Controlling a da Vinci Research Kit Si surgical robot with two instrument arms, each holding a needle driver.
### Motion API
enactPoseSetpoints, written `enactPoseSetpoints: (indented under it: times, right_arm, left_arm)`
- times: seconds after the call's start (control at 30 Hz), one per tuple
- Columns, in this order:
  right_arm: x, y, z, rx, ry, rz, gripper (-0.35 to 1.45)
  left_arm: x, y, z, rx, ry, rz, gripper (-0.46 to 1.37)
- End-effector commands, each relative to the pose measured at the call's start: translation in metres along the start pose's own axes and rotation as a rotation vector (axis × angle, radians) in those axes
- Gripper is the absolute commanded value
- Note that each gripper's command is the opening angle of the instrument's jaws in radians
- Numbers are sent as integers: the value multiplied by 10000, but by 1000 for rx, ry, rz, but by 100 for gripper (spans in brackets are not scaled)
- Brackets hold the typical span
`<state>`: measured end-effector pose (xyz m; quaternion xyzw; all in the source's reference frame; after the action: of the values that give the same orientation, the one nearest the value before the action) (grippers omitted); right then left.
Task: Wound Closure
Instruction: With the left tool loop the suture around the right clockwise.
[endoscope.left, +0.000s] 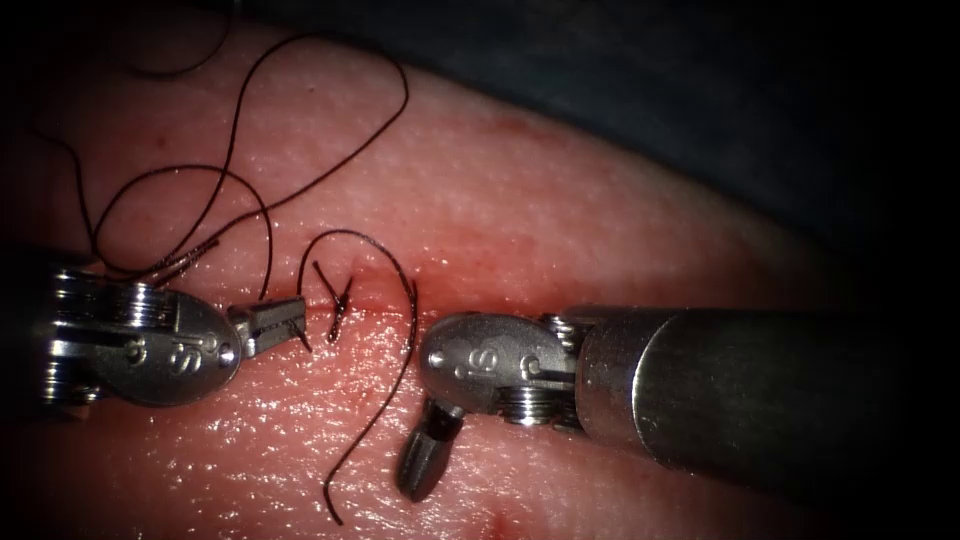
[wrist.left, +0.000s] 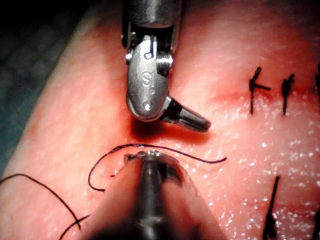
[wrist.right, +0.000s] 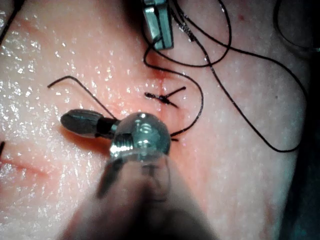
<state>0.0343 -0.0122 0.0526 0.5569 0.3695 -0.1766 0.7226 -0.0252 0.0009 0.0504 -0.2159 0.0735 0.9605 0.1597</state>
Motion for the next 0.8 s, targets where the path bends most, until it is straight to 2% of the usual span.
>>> enactPoseSetpoints:
  times: [0.03,0.27,0.47,0.63,0.8]
  right_arm:
    - [0,0,-1,-6,0,1,-35]
    - [3,-2,-5,-4,4,2,-35]
    - [10,-5,-20,-2,15,7,-35]
    - [19,-6,-38,-69,62,65,-35]
    - [26,-6,-56,-148,147,137,-35]
  left_arm:
    - [0,0,0,0,-3,1,-35]
    - [5,-8,-6,14,-5,-6,-35]
    - [13,-24,-14,33,-5,-18,-35]
    - [20,-38,-23,51,-8,-30,-35]
    - [25,-45,-30,62,-8,-37,-35]
